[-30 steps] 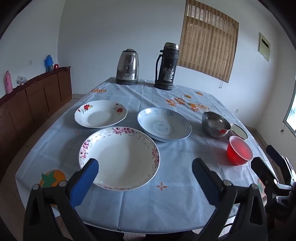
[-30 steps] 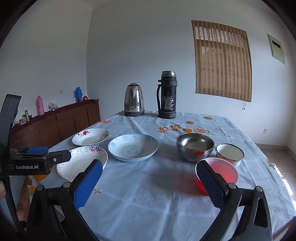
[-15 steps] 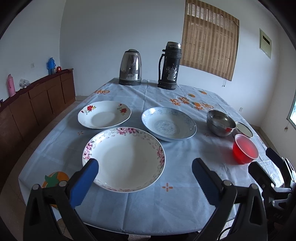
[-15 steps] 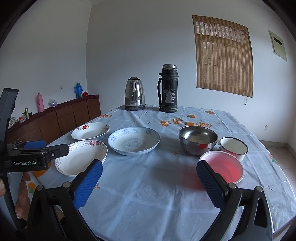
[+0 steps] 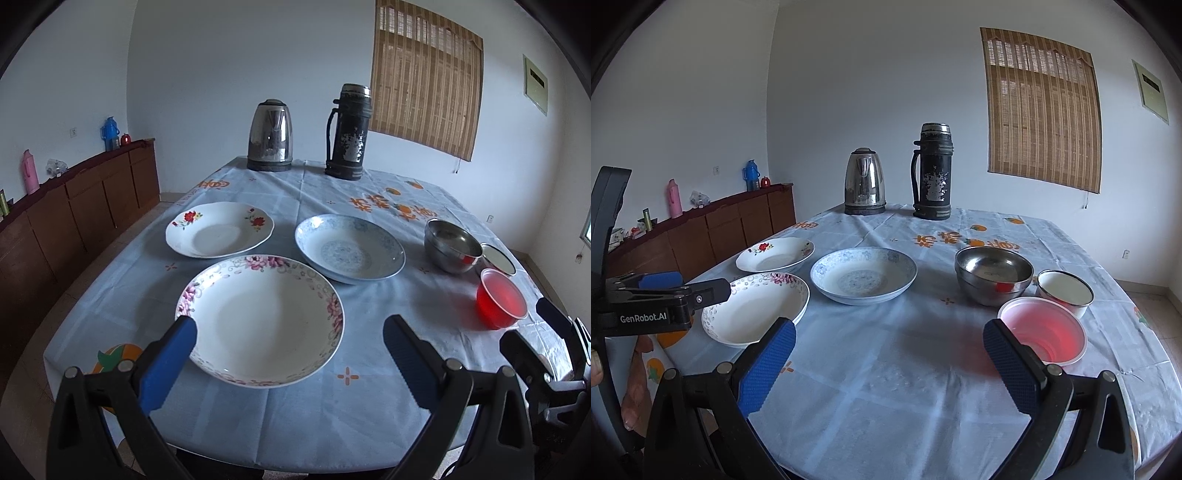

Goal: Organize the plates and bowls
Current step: 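Move both tools toward the large pink-floral plate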

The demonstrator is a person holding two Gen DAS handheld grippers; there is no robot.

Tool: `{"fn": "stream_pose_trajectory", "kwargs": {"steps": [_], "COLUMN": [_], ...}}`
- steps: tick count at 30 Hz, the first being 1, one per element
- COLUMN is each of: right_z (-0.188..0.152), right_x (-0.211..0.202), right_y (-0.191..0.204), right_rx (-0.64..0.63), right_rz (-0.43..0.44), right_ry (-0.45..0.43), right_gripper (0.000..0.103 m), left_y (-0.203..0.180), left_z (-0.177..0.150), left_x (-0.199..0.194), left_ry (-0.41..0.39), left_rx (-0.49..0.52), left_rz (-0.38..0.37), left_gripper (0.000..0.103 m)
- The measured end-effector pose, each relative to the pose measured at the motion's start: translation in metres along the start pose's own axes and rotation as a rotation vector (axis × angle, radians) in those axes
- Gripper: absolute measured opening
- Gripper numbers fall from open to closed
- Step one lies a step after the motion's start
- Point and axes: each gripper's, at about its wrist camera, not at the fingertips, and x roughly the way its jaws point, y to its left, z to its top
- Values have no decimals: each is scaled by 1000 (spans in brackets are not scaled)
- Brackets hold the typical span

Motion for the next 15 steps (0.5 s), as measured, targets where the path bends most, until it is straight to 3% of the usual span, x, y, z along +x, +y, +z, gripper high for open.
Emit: {"fn": "stream_pose_trajectory", "kwargs": {"steps": [15], "right_z": [-1], "right_x": [13], "right_y": [9], "right_rx": [-19], "right_rz": [22], "right_ry": [26], "right_gripper": [102], "left_y": [9], "left_z": [-3], "left_x": [8], "left_ry": [22], "left_rx": [-15], "left_rz": [-7], "left_gripper": [102]}}
